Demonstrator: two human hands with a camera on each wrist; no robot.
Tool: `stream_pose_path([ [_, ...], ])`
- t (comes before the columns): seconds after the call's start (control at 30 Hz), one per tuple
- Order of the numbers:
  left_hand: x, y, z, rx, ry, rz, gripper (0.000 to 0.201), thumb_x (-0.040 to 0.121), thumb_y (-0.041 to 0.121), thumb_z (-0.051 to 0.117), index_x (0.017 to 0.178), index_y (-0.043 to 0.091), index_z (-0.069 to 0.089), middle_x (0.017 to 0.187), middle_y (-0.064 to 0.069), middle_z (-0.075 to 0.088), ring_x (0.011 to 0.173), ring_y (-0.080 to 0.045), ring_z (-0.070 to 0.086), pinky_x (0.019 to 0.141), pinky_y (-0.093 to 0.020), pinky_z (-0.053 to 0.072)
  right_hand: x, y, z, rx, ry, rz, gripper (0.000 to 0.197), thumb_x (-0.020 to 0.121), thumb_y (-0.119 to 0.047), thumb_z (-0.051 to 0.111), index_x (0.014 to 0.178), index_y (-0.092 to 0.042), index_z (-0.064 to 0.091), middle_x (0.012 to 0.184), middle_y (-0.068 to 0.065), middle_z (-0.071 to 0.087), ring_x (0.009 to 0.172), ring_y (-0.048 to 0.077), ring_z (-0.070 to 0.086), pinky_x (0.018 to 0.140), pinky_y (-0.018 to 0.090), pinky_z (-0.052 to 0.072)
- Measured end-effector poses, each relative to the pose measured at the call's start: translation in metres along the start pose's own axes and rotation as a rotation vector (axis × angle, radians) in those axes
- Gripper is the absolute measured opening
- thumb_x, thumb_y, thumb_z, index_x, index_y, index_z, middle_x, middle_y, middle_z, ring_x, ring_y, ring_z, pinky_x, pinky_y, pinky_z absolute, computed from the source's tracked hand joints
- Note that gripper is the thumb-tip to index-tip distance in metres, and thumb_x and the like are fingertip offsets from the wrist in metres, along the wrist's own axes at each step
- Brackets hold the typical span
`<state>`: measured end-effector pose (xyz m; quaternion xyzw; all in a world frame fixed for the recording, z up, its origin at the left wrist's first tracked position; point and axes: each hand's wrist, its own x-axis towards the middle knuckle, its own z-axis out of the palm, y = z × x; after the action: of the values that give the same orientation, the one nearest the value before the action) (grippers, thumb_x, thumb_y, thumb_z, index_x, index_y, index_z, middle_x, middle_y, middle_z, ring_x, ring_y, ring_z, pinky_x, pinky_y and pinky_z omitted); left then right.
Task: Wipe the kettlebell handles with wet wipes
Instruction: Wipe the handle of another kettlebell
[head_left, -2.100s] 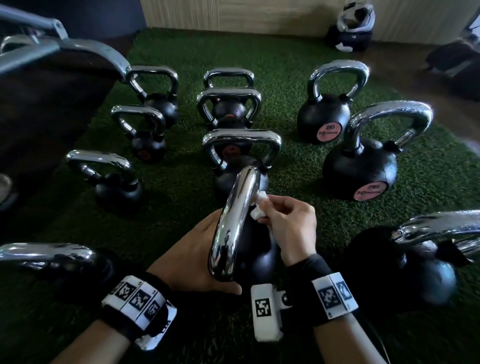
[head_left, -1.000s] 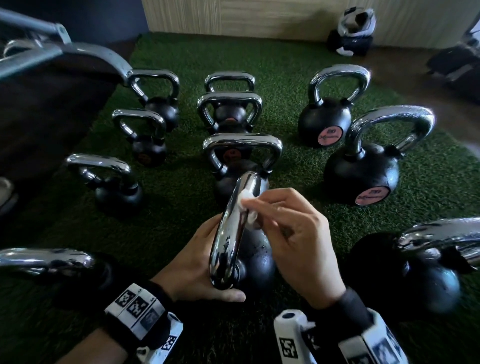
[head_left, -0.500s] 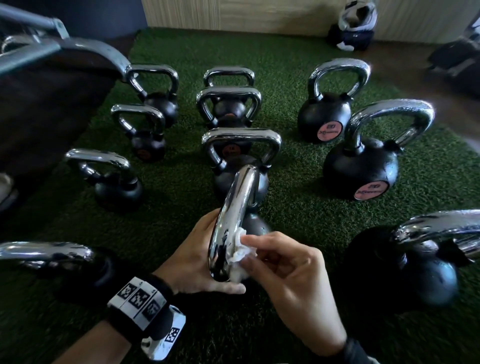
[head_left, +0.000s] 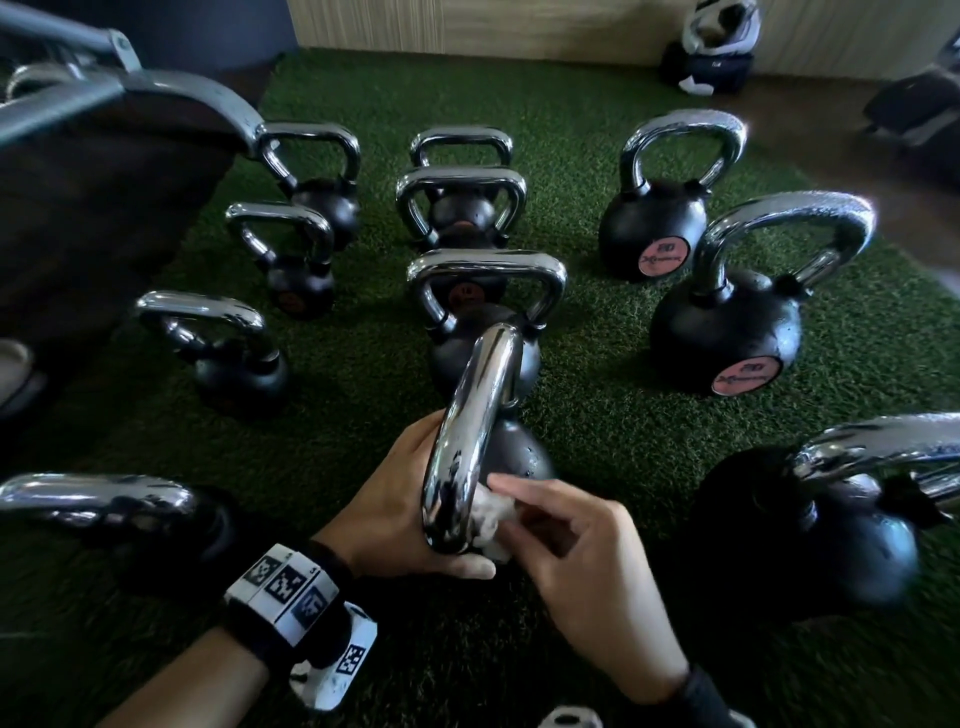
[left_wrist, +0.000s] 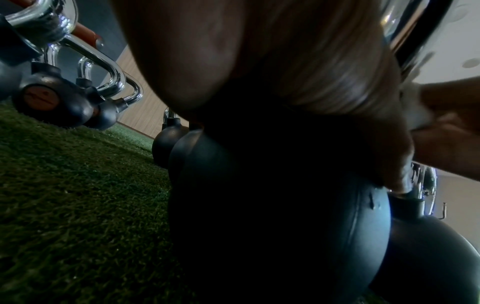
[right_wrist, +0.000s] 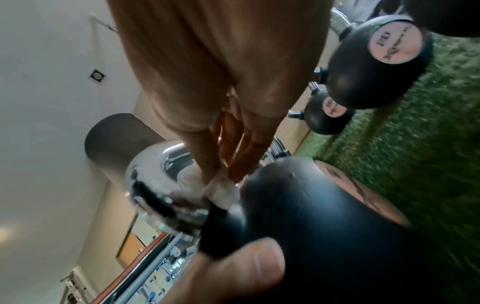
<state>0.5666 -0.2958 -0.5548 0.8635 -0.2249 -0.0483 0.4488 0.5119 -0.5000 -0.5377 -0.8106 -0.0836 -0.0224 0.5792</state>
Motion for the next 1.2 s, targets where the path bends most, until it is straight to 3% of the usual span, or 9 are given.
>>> stream_pose_path([
  [0.2, -0.001, 0.007, -0.002, -0.024, -0.001, 0.003, 0.114, 0.042, 0.073, 0.087, 0.128, 0.085, 0.014, 0.139, 0.055, 0.026, 0.145, 0.001, 0.033, 0.122, -0.023, 0.028, 0.049, -0.022, -0.014, -0.177, -0.366, -0.031, 0.025, 0.092, -0.011, 0.074, 0.094, -0.034, 0.080, 0.095, -0.018, 0.077, 0.089, -0.003, 0.072, 0.080, 0.017, 0.053],
  [0.33, -0.002, 0.009, 0.000, -0.034, 0.051, 0.051, 0.115, 0.046, 0.065, 0.092, 0.134, 0.080, 0.018, 0.150, 0.024, 0.040, 0.145, -0.027, 0.041, 0.120, -0.053, 0.036, 0.052, -0.035, -0.020, -0.044, -0.481, -0.077, 0.016, 0.094, -0.006, 0.072, 0.102, -0.016, 0.082, 0.105, -0.007, 0.078, 0.097, 0.009, 0.074, 0.089, 0.033, 0.060],
  [0.43, -0.002, 0.012, -0.001, -0.039, 0.029, 0.027, 0.101, 0.046, 0.077, 0.086, 0.132, 0.067, 0.035, 0.137, 0.044, 0.041, 0.142, -0.036, 0.044, 0.117, -0.055, 0.037, 0.056, -0.032, -0.019, -0.013, -0.492, -0.037, 0.013, 0.094, -0.009, 0.074, 0.103, -0.014, 0.082, 0.102, -0.004, 0.080, 0.096, 0.010, 0.075, 0.089, 0.033, 0.060],
  [0.53, -0.002, 0.018, -0.002, -0.019, 0.042, 0.040, 0.114, 0.045, 0.061, 0.089, 0.130, 0.083, 0.018, 0.139, 0.050, 0.035, 0.144, -0.030, 0.040, 0.120, -0.051, 0.033, 0.056, -0.029, -0.017, -0.123, -0.458, -0.048, 0.013, 0.093, -0.012, 0.074, 0.097, -0.021, 0.082, 0.088, -0.015, 0.078, 0.084, -0.002, 0.072, 0.077, 0.018, 0.053],
  [0.67, -0.003, 0.013, -0.001, -0.086, 0.014, 0.002, 0.109, 0.044, 0.074, 0.089, 0.132, 0.077, 0.023, 0.144, 0.012, 0.048, 0.142, -0.031, 0.046, 0.118, -0.054, 0.038, 0.048, -0.027, -0.015, 0.130, -0.443, 0.009, 0.014, 0.094, -0.006, 0.073, 0.100, -0.015, 0.082, 0.097, 0.001, 0.081, 0.092, 0.015, 0.077, 0.088, 0.035, 0.062],
  [0.73, -0.004, 0.015, -0.001, -0.067, -0.019, -0.061, 0.109, 0.039, 0.084, 0.083, 0.131, 0.067, 0.027, 0.141, 0.020, 0.042, 0.143, -0.031, 0.044, 0.120, -0.048, 0.036, 0.043, -0.023, -0.011, 0.496, -0.401, 0.147, 0.016, 0.090, 0.000, 0.073, 0.102, -0.008, 0.081, 0.099, 0.014, 0.080, 0.088, 0.022, 0.076, 0.084, 0.033, 0.062],
  [0.9, -0.003, 0.017, -0.002, -0.073, 0.041, 0.037, 0.112, 0.043, 0.056, 0.093, 0.124, 0.088, 0.022, 0.137, 0.044, 0.045, 0.139, -0.021, 0.047, 0.118, -0.047, 0.039, 0.049, -0.018, 0.007, 1.128, -0.294, 0.365, 0.026, 0.089, 0.005, 0.067, 0.114, 0.003, 0.073, 0.099, 0.020, 0.076, 0.080, 0.023, 0.077, 0.077, 0.031, 0.064],
  [1.07, -0.003, 0.017, -0.003, -0.050, 0.039, 0.004, 0.116, 0.042, 0.053, 0.090, 0.120, 0.091, 0.014, 0.149, 0.026, 0.033, 0.146, -0.010, 0.035, 0.123, -0.035, 0.031, 0.044, -0.025, 0.009, 1.091, -0.169, 0.311, 0.024, 0.073, 0.015, 0.071, 0.089, -0.002, 0.072, 0.087, 0.021, 0.073, 0.072, 0.024, 0.075, 0.064, 0.030, 0.063],
  [1.2, -0.003, 0.014, 0.000, -0.054, 0.050, 0.029, 0.116, 0.044, 0.052, 0.092, 0.126, 0.087, 0.017, 0.149, 0.032, 0.036, 0.146, -0.013, 0.038, 0.123, -0.029, 0.029, 0.054, -0.026, 0.014, 0.942, -0.031, 0.272, 0.037, 0.061, 0.018, 0.081, 0.089, -0.001, 0.066, 0.081, 0.020, 0.073, 0.068, 0.026, 0.072, 0.060, 0.032, 0.062],
])
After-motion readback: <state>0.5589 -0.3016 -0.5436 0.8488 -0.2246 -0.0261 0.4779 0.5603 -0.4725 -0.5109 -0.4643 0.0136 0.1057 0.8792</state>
